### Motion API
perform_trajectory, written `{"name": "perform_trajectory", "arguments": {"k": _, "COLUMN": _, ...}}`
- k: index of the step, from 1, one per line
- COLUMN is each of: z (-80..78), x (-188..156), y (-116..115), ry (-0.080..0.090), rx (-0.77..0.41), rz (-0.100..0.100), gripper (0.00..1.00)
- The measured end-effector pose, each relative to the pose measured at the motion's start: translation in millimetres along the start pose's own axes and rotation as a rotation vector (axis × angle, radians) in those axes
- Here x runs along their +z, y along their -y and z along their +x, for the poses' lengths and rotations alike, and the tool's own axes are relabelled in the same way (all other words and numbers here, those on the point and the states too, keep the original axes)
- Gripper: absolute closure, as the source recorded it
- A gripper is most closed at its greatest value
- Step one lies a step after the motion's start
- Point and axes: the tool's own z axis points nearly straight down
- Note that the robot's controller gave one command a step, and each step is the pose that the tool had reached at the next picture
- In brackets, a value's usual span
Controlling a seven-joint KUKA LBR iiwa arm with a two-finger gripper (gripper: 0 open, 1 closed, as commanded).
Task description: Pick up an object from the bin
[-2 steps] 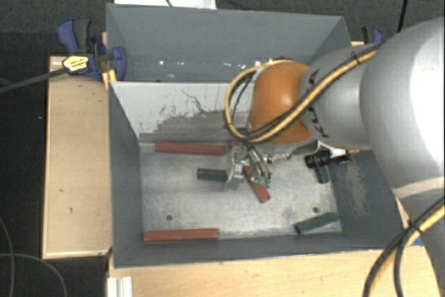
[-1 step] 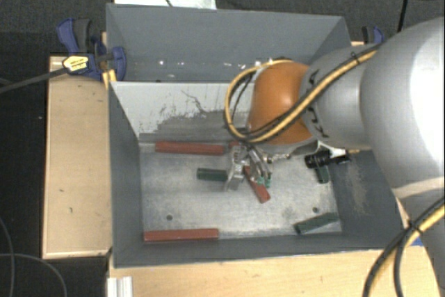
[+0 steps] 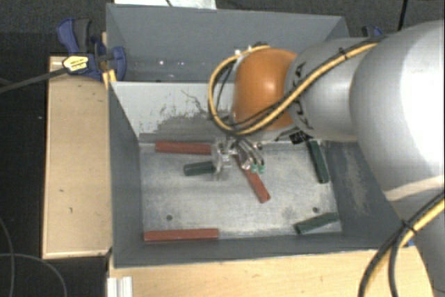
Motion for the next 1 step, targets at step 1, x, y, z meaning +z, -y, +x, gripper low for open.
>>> {"name": "perform_trajectory", "arguments": {"k": 1, "z": 0.0, "x": 0.0, "y": 0.0, "ry": 0.0, "rx": 0.001, "rz": 0.0, "gripper": 1.0}}
